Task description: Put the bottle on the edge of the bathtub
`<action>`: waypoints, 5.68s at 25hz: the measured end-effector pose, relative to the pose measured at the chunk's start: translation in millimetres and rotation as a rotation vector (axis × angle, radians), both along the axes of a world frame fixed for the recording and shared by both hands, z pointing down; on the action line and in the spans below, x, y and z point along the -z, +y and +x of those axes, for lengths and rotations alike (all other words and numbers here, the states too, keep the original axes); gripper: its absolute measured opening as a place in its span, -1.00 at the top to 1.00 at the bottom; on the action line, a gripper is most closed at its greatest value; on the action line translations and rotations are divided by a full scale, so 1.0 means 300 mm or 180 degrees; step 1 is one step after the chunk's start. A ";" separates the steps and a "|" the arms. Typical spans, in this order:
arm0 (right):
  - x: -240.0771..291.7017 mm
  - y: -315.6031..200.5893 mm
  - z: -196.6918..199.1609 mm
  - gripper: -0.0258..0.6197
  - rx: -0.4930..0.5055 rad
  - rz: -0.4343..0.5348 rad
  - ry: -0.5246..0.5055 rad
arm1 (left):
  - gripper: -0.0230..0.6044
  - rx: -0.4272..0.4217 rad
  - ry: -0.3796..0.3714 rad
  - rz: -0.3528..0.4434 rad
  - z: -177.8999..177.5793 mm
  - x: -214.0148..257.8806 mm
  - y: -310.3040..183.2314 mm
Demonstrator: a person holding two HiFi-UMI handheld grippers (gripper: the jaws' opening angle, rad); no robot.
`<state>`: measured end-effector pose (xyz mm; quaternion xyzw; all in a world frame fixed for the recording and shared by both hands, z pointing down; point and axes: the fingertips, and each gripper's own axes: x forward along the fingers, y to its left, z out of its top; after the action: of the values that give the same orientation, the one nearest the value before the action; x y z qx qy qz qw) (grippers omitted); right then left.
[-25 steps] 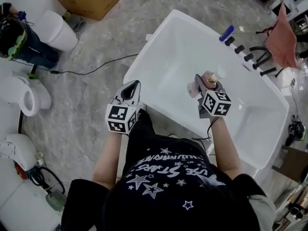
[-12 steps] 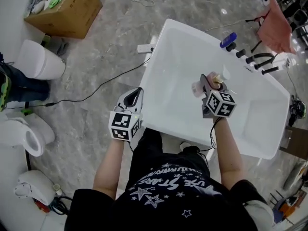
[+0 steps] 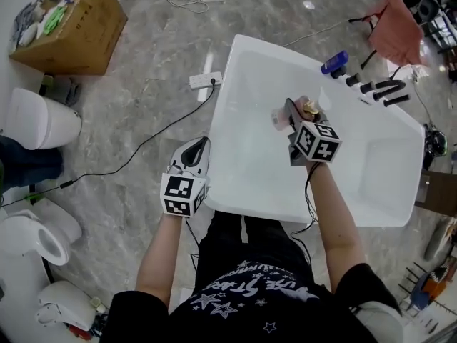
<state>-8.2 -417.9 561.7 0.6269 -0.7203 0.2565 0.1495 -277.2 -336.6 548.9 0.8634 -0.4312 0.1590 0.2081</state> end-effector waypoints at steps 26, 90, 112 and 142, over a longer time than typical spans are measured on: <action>-0.211 -0.794 0.146 0.25 0.0087 0.0481 0.0239 | 0.88 0.0060 0.0154 0.0346 0.157 -0.202 -0.421; 0.253 -0.134 -0.094 0.16 0.0011 0.0529 -0.0283 | 0.88 0.0033 0.0288 0.0124 0.073 0.250 -0.017; 0.431 0.774 0.644 0.87 0.1095 0.0707 -0.0668 | 0.88 0.0649 -0.0085 0.0322 0.891 0.424 0.746; 0.327 1.183 0.689 0.88 0.2064 0.0566 -0.0753 | 0.88 0.1545 -0.0384 0.0024 1.136 0.293 1.445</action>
<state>198.6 -62.8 463.5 0.3422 -0.9137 0.2028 0.0836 63.5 96.9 461.1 0.7243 -0.6381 0.1540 0.2108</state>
